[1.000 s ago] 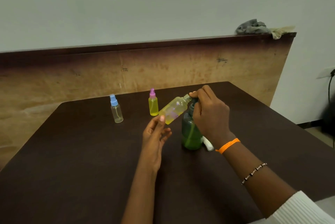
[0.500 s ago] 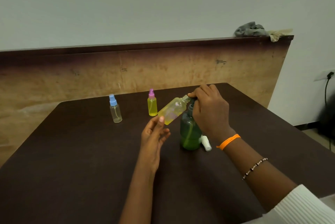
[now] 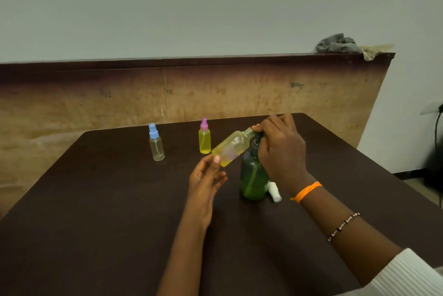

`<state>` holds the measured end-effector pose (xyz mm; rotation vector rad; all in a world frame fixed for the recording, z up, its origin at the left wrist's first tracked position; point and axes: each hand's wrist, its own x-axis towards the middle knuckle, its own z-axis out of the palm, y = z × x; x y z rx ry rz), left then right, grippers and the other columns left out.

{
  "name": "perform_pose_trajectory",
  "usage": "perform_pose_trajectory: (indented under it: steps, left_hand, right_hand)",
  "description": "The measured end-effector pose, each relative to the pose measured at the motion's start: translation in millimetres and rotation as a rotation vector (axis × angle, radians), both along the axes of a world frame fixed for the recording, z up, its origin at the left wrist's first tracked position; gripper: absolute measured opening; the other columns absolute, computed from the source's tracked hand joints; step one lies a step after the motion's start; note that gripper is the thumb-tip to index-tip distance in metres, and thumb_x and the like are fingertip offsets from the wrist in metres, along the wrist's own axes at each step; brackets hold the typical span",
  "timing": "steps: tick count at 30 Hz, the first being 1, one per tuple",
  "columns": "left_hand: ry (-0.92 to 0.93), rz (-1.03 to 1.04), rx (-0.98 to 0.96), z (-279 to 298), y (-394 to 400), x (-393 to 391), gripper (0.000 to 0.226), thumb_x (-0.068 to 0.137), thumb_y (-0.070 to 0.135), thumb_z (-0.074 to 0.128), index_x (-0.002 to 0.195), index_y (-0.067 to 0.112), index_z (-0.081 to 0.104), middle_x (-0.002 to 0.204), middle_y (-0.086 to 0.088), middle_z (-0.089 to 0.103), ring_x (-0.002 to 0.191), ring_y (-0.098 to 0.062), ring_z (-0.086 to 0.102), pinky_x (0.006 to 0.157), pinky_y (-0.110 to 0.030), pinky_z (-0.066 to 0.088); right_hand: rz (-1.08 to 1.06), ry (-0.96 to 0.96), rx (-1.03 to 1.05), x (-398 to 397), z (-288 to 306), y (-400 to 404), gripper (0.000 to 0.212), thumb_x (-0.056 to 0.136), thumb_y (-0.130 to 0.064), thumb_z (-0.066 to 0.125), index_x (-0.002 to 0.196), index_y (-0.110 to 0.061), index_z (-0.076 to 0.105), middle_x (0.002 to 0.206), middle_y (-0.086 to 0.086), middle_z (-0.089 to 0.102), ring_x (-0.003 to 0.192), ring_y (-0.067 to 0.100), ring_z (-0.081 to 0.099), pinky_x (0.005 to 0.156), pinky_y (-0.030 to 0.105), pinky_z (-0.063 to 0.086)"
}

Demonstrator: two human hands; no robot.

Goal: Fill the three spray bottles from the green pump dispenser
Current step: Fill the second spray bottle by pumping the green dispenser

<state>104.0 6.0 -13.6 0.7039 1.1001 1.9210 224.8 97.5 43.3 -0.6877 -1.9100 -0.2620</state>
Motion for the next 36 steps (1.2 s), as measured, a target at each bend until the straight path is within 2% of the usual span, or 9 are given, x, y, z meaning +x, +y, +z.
perform_pose_trajectory:
  steps: [4,6,9,12,15,18,24,32,36]
  left_hand:
    - [0.009,-0.004,0.008,1,0,0,0.036,0.068,0.038,0.063,0.099,0.020,0.063,0.085,0.005,0.063,0.067,-0.004,0.058,0.067,-0.020,0.052]
    - [0.017,-0.006,0.013,0,1,-1,0.037,0.068,0.038,0.064,0.100,0.020,0.063,0.084,0.006,0.063,0.068,-0.004,0.058,0.068,-0.020,0.052]
    - [0.016,-0.003,0.016,-1,1,-1,0.039,0.067,0.039,0.064,0.101,0.020,0.063,0.083,0.006,0.063,0.068,-0.004,0.058,0.069,-0.020,0.053]
    - [0.012,0.001,0.006,-1,1,-2,0.039,0.068,0.039,0.064,0.101,0.020,0.062,0.086,0.004,0.062,0.070,-0.005,0.058,0.069,-0.021,0.052]
    - [0.019,-0.007,0.006,0,0,-1,0.034,0.068,0.037,0.063,0.099,0.022,0.063,0.088,0.003,0.062,0.070,-0.005,0.059,0.070,-0.022,0.053]
    - [0.027,-0.011,0.014,1,0,-2,0.034,0.069,0.036,0.063,0.099,0.021,0.063,0.088,0.004,0.063,0.069,-0.004,0.059,0.071,-0.021,0.054]
    - [0.021,-0.008,0.015,-2,2,-3,0.036,0.068,0.040,0.063,0.100,0.022,0.064,0.089,0.004,0.063,0.072,-0.004,0.058,0.072,-0.022,0.052]
    - [0.021,0.001,0.017,0,-1,0,0.033,0.070,0.038,0.061,0.098,0.021,0.063,0.090,0.004,0.063,0.068,-0.004,0.058,0.071,-0.021,0.052]
    - [0.031,-0.009,0.017,-1,-1,0,0.035,0.069,0.039,0.062,0.099,0.021,0.064,0.090,0.003,0.062,0.070,-0.004,0.058,0.072,-0.021,0.053]
  right_hand:
    - [0.003,0.008,-0.051,0,8,1,0.023,0.073,-0.007,0.044,0.078,-0.009,0.066,0.076,0.000,0.063,0.083,0.021,0.049,0.051,0.022,0.033]
    - [0.029,0.065,-0.067,-2,-9,-2,0.034,0.074,-0.007,0.037,0.091,-0.007,0.066,0.088,0.004,0.062,0.087,0.020,0.049,0.052,0.025,0.042]
    - [0.078,0.108,-0.096,-5,-31,-4,0.046,0.071,-0.002,0.034,0.108,-0.002,0.061,0.104,0.010,0.059,0.094,0.021,0.053,0.068,0.028,0.052]
    - [0.064,0.083,-0.108,-7,-24,-3,0.041,0.072,-0.004,0.034,0.101,-0.003,0.062,0.097,0.009,0.059,0.089,0.020,0.048,0.060,0.030,0.051]
    - [0.004,0.006,-0.050,-4,-8,1,0.033,0.074,-0.010,0.035,0.088,-0.007,0.064,0.086,0.005,0.060,0.084,0.018,0.043,0.050,0.025,0.039]
    - [0.007,0.010,-0.045,-2,-1,4,0.031,0.074,-0.013,0.035,0.083,-0.010,0.064,0.083,0.002,0.062,0.085,0.019,0.043,0.052,0.024,0.036]
    - [0.025,0.102,-0.051,-7,-27,2,0.033,0.084,-0.001,0.037,0.098,-0.002,0.066,0.087,0.009,0.060,0.078,0.026,0.053,0.054,0.034,0.049]
    - [0.032,-0.021,0.016,0,4,3,0.033,0.076,-0.011,0.035,0.080,-0.007,0.068,0.077,0.003,0.062,0.081,0.015,0.040,0.052,0.021,0.034]
    - [0.040,0.096,-0.017,-4,-15,0,0.035,0.080,-0.003,0.035,0.092,-0.004,0.068,0.085,0.007,0.062,0.082,0.020,0.048,0.055,0.028,0.043]
